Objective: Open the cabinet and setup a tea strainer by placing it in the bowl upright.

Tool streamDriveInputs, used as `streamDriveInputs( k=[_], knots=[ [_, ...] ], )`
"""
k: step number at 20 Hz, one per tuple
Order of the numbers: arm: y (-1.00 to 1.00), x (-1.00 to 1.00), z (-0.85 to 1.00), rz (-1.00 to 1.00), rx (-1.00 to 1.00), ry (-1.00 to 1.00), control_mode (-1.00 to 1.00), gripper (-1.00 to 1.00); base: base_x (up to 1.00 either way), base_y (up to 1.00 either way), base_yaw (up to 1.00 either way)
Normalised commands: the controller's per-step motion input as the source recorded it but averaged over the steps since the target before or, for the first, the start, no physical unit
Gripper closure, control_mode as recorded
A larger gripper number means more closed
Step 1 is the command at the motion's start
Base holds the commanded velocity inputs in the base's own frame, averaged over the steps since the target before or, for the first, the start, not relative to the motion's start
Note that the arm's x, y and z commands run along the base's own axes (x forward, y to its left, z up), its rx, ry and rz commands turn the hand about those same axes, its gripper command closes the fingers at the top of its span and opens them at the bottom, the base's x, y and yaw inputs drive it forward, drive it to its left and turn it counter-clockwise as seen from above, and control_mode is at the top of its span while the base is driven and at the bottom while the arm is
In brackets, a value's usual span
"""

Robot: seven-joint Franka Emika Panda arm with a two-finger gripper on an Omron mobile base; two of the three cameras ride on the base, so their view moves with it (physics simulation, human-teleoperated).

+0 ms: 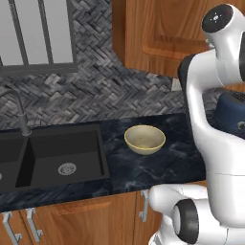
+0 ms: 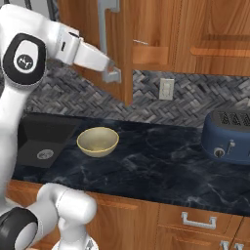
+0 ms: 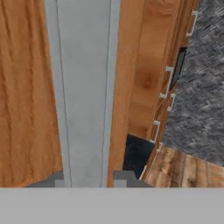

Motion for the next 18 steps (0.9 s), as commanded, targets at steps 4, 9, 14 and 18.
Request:
streamDriveInputs(
  k=[4, 9, 14, 18],
  knots=[
    [0.41, -0.81, 0.0, 0.01, 0.11, -0.2, -1.0, 1.0, 0.0, 0.0, 0.0],
    [0.37, -0.73, 0.0, 0.15, -0.02, -0.15, -1.0, 1.0, 0.0, 0.0, 0.0],
    [0.63, -0.45, 0.0, 0.15, -0.21, 0.0, -1.0, 1.0, 0.0, 0.0, 0.0],
    [0.43, -0.17, 0.0, 0.03, -0.09, 0.0, -1.0, 1.0, 0.0, 0.0, 0.0]
  ],
)
